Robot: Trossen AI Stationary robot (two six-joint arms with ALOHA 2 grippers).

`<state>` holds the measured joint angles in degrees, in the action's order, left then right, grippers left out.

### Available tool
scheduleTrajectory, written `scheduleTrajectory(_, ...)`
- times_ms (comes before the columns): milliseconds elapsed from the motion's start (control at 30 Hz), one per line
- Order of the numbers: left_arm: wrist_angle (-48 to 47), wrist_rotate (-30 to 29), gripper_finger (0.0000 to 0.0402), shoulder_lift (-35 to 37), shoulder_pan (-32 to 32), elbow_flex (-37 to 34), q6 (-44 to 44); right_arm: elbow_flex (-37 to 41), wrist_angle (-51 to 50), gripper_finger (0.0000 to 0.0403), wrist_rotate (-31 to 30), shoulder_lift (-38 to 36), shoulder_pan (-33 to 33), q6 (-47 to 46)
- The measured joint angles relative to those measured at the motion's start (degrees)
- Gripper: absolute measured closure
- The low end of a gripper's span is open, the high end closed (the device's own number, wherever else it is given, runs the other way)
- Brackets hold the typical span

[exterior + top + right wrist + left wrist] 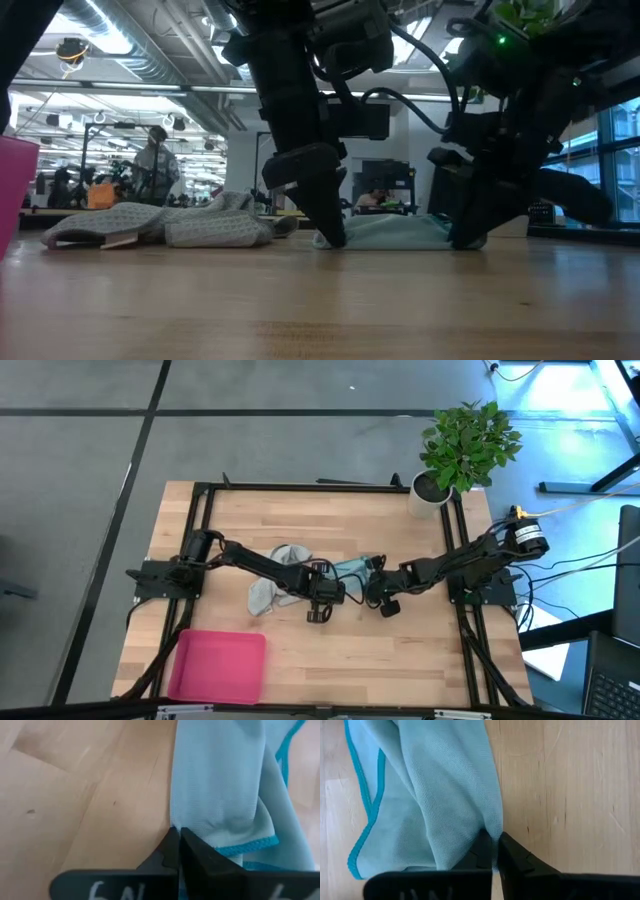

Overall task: Roll microfiber towels into tight, uniform cylinder then place into a basket
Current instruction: Roll the blue towel

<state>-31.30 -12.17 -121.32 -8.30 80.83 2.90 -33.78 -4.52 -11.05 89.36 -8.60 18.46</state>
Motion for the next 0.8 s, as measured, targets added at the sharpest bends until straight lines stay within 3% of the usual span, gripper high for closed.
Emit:
scheduleTrajectory(533,-3.4,17.5,0.0401,3.8,0.3,-0.3,1.5,-14.7,-17.0,0.0401,18.9,0.1,0.2,-6.1)
scheduleTrajectory(800,-4.4,18.3,0.0401,3.9,0.8,-0.3,1.1,-19.4,-20.0,0.0402,23.9,0.1,4.1,-13.5)
